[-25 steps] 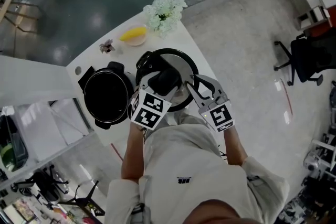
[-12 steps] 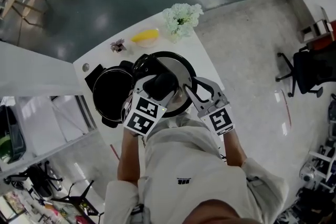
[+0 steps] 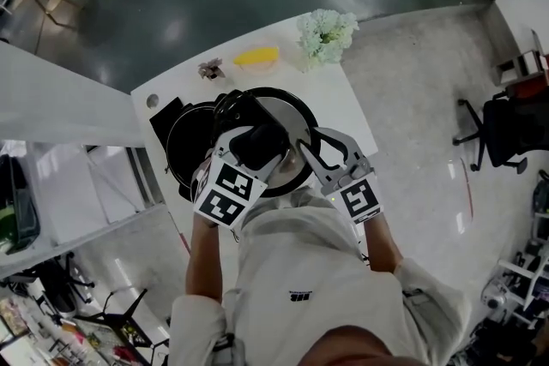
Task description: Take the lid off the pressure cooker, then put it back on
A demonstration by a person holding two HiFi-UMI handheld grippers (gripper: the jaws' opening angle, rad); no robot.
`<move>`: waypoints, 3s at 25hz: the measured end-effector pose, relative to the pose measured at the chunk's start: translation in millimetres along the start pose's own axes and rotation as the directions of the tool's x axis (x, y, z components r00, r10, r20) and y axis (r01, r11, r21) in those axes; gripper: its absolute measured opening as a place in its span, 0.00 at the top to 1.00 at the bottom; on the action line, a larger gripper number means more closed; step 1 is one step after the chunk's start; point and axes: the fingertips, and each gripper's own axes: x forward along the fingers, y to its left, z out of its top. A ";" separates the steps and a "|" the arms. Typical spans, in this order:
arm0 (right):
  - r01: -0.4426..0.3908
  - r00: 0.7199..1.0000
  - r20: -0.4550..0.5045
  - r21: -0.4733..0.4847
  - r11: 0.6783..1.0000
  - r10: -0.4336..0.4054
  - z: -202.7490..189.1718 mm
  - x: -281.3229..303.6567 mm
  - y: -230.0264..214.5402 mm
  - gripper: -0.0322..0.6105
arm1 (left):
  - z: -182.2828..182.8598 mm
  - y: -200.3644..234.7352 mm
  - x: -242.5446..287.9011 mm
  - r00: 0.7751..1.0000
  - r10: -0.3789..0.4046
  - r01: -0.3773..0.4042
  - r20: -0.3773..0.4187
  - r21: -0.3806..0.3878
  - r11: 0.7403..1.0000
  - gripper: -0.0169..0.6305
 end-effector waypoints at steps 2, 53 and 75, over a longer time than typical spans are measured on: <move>-0.013 1.000 0.015 -0.029 0.999 0.013 3.4 7.2 7.3 0.78 | -5.8 5.3 -5.7 1.000 0.000 0.000 -0.003 0.004 1.000 0.53; -0.040 0.996 -0.077 0.012 0.999 0.040 18.6 117.2 110.2 0.79 | -122.5 96.3 -57.7 0.961 -0.223 0.252 -0.165 0.183 0.950 0.53; -0.052 0.996 -0.071 0.001 0.999 0.052 20.3 120.8 109.5 0.79 | -123.3 90.9 -51.3 0.962 -0.226 0.252 -0.156 0.177 0.951 0.53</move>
